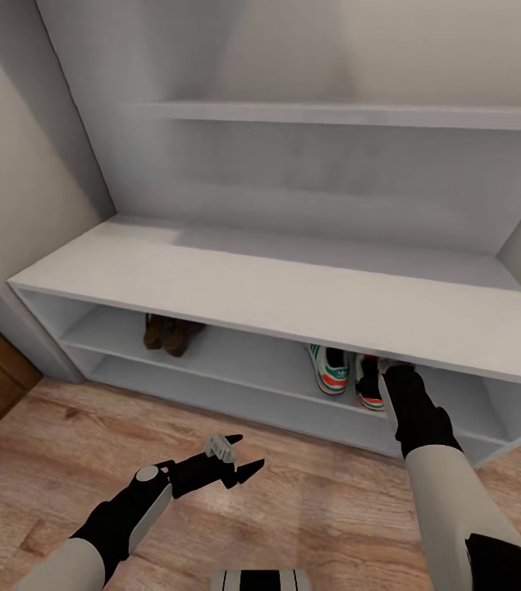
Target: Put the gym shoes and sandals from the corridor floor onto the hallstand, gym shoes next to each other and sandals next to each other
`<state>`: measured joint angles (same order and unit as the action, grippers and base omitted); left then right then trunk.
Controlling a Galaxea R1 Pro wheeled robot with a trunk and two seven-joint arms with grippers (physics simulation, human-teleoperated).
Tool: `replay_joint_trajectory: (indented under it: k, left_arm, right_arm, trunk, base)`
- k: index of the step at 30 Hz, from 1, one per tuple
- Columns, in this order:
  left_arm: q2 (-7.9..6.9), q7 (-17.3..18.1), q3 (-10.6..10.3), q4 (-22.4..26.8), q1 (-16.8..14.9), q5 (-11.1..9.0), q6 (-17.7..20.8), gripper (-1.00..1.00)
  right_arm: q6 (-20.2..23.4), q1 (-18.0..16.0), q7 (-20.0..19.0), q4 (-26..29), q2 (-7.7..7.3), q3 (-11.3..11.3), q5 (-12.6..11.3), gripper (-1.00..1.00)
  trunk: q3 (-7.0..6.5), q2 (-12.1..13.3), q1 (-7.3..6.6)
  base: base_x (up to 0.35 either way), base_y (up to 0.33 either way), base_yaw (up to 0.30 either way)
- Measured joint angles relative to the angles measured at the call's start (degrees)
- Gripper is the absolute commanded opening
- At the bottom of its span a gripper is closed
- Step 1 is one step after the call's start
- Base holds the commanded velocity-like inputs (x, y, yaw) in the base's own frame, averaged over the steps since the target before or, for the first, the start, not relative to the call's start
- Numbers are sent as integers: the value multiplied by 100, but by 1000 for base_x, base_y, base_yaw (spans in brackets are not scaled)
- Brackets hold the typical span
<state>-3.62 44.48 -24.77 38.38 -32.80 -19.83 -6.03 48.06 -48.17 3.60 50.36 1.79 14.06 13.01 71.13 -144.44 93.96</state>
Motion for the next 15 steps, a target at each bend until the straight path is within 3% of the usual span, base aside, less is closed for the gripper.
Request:
replay_joint_trajectory:
  k: [11, 12, 15]
  left_arm:
    - [0, 0, -1, -2, -1, -1, 0, 100]
    - [0, 0, -1, -2, -1, -1, -1, 100]
    - [-1, 0, -1, -2, -1, -1, -1, 100]
  right_arm:
    - [-2, 0, -3, 1, -8, 0, -17, -100]
    - [-1, 0, -4, 2, -8, 0, -18, 100]
    - [-5, 4, -6, -5, -9, 2, -44, 100]
  trunk:
    - [0, 0, 2]
    - [0, 0, 2]
    - [1, 1, 4]
  base:
    - [13, 0, 0]
    - [0, 0, 0]
    - [0, 0, 0]
